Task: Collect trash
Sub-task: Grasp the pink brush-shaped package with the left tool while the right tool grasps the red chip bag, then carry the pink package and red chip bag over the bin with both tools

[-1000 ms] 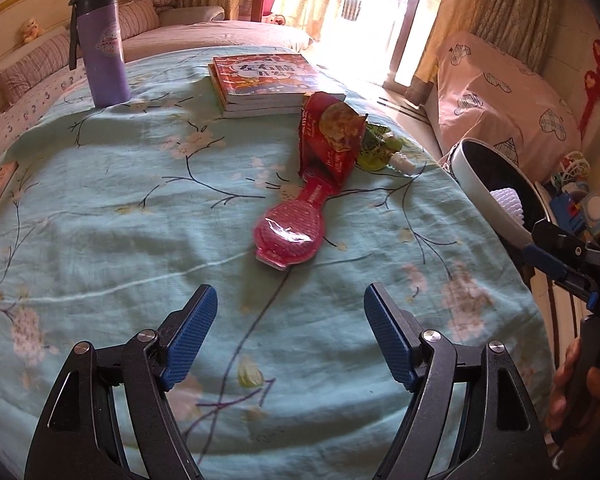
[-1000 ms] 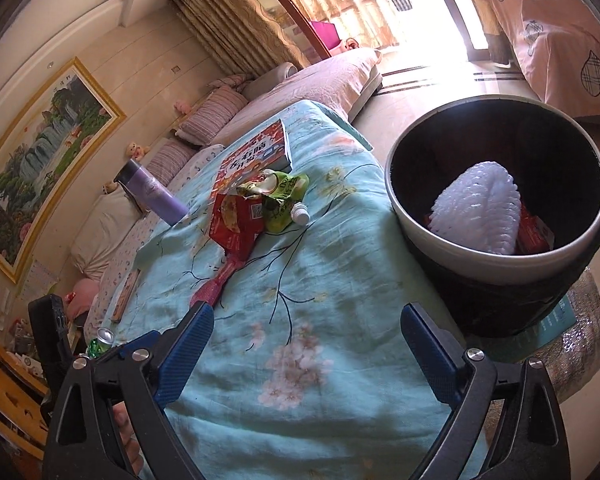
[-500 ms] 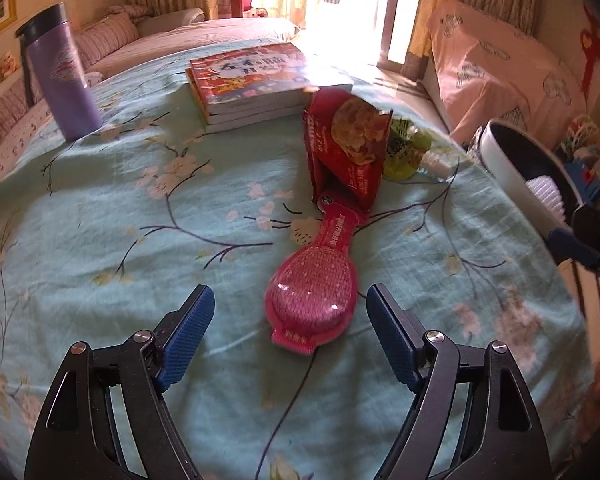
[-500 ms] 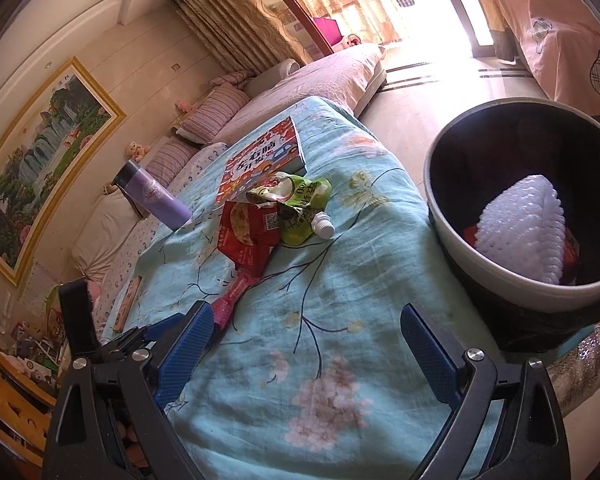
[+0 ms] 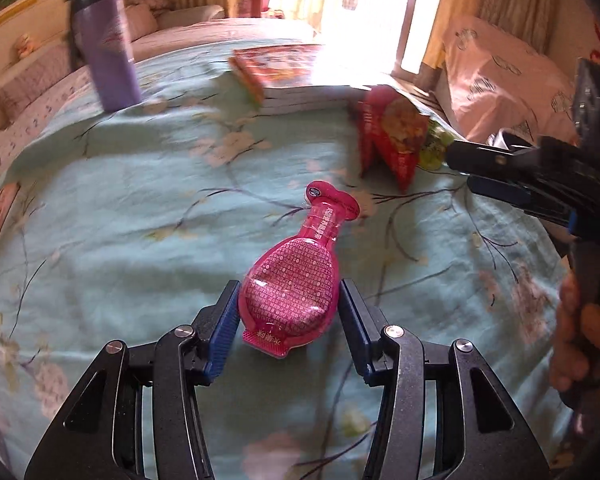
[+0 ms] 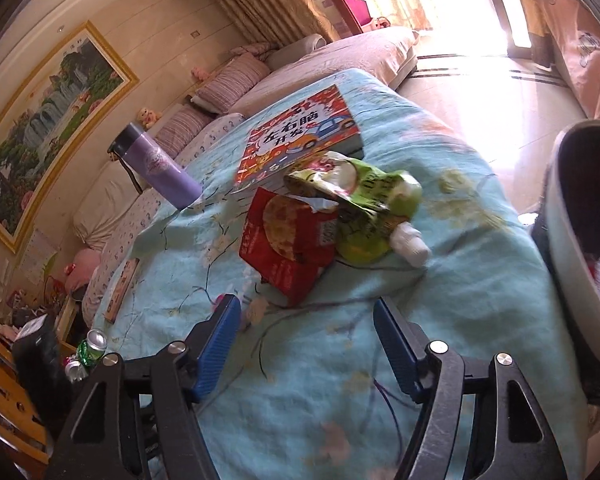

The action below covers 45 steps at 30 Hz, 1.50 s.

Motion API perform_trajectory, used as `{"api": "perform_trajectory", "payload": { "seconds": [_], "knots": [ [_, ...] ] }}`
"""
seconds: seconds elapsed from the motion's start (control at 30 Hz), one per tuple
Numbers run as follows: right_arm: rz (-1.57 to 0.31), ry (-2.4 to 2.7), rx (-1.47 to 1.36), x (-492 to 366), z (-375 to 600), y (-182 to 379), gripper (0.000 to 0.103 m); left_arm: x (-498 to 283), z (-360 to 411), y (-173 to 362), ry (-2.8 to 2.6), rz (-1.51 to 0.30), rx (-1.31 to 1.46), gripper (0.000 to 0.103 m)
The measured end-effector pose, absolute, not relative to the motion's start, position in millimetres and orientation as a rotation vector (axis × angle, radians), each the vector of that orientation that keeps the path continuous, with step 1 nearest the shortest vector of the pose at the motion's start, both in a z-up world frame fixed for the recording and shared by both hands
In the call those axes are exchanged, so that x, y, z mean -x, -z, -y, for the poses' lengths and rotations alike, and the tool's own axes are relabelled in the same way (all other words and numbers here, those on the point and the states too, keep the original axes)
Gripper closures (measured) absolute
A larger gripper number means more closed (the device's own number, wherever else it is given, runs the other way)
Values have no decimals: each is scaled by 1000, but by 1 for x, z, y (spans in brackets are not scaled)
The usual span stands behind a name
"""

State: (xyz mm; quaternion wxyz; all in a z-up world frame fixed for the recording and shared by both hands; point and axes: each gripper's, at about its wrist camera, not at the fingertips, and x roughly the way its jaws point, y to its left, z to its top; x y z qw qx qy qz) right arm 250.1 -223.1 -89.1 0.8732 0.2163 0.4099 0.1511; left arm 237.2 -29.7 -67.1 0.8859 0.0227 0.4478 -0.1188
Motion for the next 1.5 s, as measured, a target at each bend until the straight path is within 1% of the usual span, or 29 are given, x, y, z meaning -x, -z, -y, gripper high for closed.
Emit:
{"api": "perform_trajectory", "payload": {
  "seconds": [0.17, 0.23, 0.27, 0.3, 0.33, 0.7, 1.13, 1.5],
  "knots": [
    [-871, -297, -443, -280, 208, 97, 33, -235, 18, 76, 237, -945, -13, 54],
    [-874, -287, -435, -288, 203, 99, 35, -234, 21, 76, 240, -940, -28, 53],
    [-876, -284, -427, -291, 201, 101, 47, -234, 21, 78, 240, -938, -31, 53],
    [-879, -279, -420, -292, 199, 103, 70, -234, 23, 78, 238, -936, -35, 53],
    [-883, -276, -418, -291, 198, 104, 72, -235, 25, 78, 237, -936, -39, 54],
    [-790, -313, -433, -224, 223, 76, 73, -220, 33, 64, 263, -900, 0, 55],
    [-744, -226, -480, -145, 291, 64, 73, -192, 106, 45, 381, -864, -53, 55],
    [-716, -171, -501, -119, 325, 61, 73, -184, 147, 39, 428, -854, -95, 55]
  ]
}}
